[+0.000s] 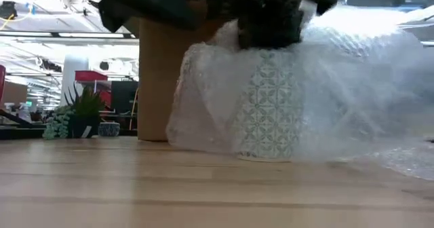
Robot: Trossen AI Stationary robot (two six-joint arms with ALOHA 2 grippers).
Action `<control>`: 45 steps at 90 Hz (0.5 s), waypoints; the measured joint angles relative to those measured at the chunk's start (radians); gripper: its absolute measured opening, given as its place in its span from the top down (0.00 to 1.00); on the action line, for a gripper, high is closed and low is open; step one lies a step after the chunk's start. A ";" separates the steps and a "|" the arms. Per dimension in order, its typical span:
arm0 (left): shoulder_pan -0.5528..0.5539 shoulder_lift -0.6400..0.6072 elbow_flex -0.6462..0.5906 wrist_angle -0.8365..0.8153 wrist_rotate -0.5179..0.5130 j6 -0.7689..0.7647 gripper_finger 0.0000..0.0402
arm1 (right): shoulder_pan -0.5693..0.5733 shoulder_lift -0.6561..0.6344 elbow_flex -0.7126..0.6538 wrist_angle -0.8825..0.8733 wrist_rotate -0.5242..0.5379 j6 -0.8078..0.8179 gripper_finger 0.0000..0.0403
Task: Wrap mug
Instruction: Pack the white mug with the bubble wrap
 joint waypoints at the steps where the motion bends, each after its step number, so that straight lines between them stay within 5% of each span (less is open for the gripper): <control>1: 0.004 0.000 0.000 0.000 0.000 0.003 1.00 | 0.000 -0.010 0.001 0.001 0.000 0.000 1.00; 29: 0.073 0.000 0.000 0.003 0.002 0.043 1.00 | 0.003 -0.170 0.006 0.018 0.038 0.028 1.00; 45: 0.063 -0.002 0.000 0.001 0.006 0.061 1.00 | 0.005 -0.090 0.006 0.016 0.066 0.032 1.00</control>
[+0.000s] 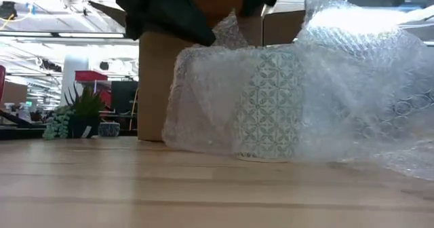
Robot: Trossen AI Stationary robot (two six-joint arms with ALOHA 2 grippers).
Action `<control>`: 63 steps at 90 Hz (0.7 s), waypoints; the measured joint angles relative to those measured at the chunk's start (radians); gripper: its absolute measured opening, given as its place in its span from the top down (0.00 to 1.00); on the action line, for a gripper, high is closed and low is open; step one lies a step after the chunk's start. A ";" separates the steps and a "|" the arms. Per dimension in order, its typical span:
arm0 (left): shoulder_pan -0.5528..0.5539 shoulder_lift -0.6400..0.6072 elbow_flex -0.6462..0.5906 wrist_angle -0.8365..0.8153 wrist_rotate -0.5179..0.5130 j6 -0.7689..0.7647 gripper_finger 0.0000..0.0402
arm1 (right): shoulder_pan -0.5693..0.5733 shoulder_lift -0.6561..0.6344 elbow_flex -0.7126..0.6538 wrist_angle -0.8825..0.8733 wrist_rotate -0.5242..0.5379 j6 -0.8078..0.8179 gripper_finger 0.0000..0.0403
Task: Wrap mug
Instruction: Pack the white mug with the bubble wrap
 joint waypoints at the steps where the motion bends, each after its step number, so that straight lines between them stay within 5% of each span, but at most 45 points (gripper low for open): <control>1: -0.003 -0.001 0.000 0.000 0.000 0.000 1.00 | 0.000 0.009 0.000 0.000 0.000 -0.001 1.00; 37: -0.093 -0.008 -0.001 -0.007 0.002 -0.049 1.00 | -0.005 0.265 0.010 -0.038 -0.053 -0.056 1.00; 63: -0.088 -0.008 -0.001 0.001 -0.002 -0.063 1.00 | 0.000 0.124 -0.003 -0.073 -0.055 -0.046 1.00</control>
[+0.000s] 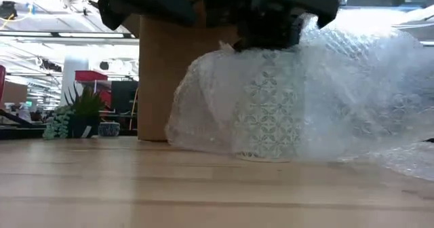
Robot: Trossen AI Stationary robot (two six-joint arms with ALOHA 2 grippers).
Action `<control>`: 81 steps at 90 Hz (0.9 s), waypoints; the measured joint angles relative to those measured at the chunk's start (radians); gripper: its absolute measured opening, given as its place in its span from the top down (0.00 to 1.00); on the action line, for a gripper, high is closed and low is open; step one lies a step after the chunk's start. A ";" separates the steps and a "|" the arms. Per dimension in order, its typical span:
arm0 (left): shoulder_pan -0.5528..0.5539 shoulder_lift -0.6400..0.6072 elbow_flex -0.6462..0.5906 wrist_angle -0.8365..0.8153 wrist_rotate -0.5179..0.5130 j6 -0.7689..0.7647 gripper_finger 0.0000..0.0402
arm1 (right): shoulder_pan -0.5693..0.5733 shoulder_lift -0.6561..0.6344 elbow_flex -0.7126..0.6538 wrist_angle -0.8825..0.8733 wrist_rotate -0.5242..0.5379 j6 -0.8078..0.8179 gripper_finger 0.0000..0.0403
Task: Wrap mug
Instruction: Pack the white mug with the bubble wrap
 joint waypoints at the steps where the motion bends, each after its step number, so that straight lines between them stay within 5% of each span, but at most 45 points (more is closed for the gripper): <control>1: 0.001 0.000 0.000 0.001 0.000 0.000 1.00 | 0.002 -0.011 0.000 -0.004 0.002 0.002 1.00; 33: 0.036 0.009 0.002 -0.038 0.030 -0.037 1.00 | 0.056 -0.270 0.005 -0.086 0.029 0.151 1.00; 51: 0.066 0.010 0.002 -0.132 0.050 -0.090 1.00 | 0.081 -0.231 -0.099 -0.121 -0.032 0.189 1.00; 81: 0.130 0.075 0.000 -0.098 0.092 -0.026 1.00 | 0.057 -0.224 -0.216 0.087 -0.048 0.177 1.00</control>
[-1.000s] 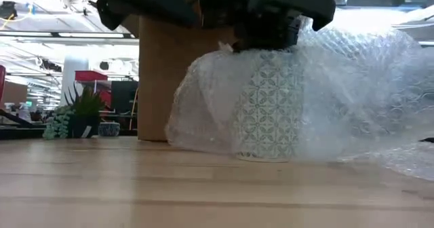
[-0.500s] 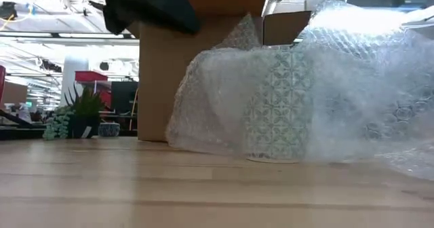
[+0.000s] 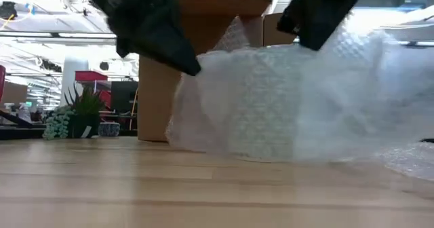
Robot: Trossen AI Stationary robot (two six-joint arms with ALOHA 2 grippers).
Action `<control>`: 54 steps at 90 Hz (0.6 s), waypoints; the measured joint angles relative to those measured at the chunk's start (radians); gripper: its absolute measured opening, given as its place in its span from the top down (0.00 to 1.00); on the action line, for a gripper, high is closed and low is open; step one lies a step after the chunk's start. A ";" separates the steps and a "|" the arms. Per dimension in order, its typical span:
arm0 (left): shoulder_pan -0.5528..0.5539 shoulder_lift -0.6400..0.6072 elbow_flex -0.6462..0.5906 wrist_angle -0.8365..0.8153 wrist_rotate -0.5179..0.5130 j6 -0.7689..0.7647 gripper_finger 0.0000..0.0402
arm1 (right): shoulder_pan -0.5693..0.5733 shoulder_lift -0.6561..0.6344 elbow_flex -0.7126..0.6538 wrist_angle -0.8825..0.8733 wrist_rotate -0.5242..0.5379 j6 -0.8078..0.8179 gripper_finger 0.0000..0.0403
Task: Wrap mug
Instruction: Pack the white mug with the bubble wrap
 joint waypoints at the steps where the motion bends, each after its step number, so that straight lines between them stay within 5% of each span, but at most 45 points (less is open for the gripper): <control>1: 0.002 0.006 0.000 0.005 0.002 0.004 1.00 | -0.002 0.000 0.000 0.000 0.000 -0.002 1.00; 54: 0.025 0.083 0.000 0.158 0.057 0.086 1.00 | -0.026 -0.004 0.020 0.025 -0.021 -0.025 1.00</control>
